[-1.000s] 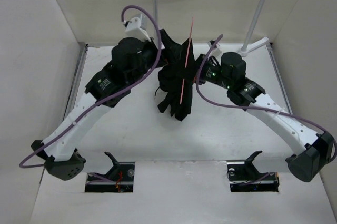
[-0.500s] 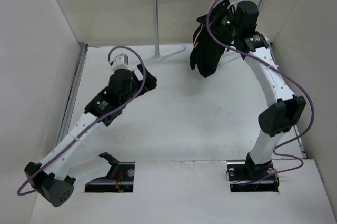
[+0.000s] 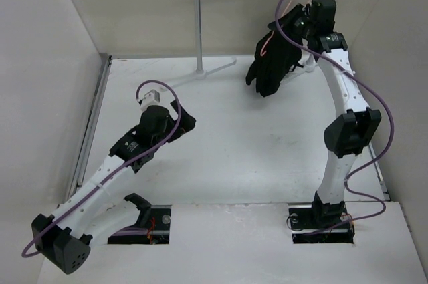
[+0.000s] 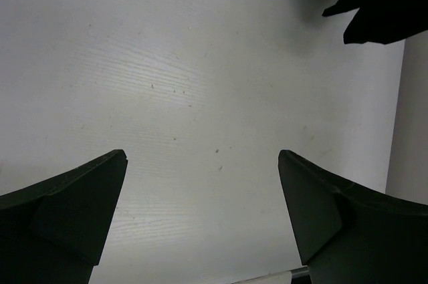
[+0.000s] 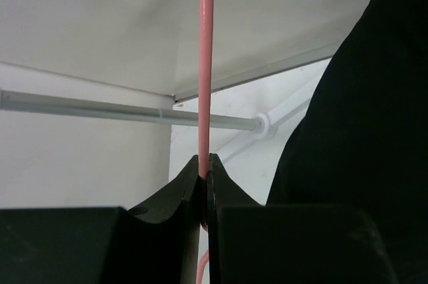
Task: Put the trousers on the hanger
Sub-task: Place the hanger at the clothesline.
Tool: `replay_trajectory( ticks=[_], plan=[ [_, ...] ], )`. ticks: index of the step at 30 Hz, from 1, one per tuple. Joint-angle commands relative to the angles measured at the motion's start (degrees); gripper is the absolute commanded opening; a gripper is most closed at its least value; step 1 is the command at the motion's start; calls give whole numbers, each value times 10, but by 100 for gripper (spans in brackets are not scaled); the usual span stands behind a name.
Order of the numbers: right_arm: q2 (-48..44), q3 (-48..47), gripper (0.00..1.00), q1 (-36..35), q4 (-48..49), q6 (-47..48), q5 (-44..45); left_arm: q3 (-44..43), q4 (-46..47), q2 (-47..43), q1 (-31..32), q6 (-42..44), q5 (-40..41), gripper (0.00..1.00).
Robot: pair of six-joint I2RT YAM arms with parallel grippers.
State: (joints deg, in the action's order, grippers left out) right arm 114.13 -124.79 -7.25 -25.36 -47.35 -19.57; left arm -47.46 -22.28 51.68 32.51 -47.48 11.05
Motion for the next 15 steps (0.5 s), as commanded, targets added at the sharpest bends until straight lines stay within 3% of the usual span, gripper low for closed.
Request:
replay_trajectory(
  ticks=[1,3,7,10,11,12,15],
  plan=[
    [-5,-36,4,14,29,12,-6,0,25,0,-5,-9,-5,100],
    [-11,-27,10,14,22,16,1,-1,25,2,-7,-9,-6,100],
    [-40,3,50,18,21,24,26,-3,20,11,-14,-10,-6,100],
    [-75,26,71,25,20,33,27,-4,17,17,-24,-10,-13,100],
    [-93,43,82,26,20,39,30,-4,17,20,-28,-11,-17,100],
    [-114,65,100,29,22,44,35,-2,16,25,-31,-11,-23,100],
    [-190,159,100,36,37,55,54,2,14,35,-36,-12,-29,100]
  ],
)
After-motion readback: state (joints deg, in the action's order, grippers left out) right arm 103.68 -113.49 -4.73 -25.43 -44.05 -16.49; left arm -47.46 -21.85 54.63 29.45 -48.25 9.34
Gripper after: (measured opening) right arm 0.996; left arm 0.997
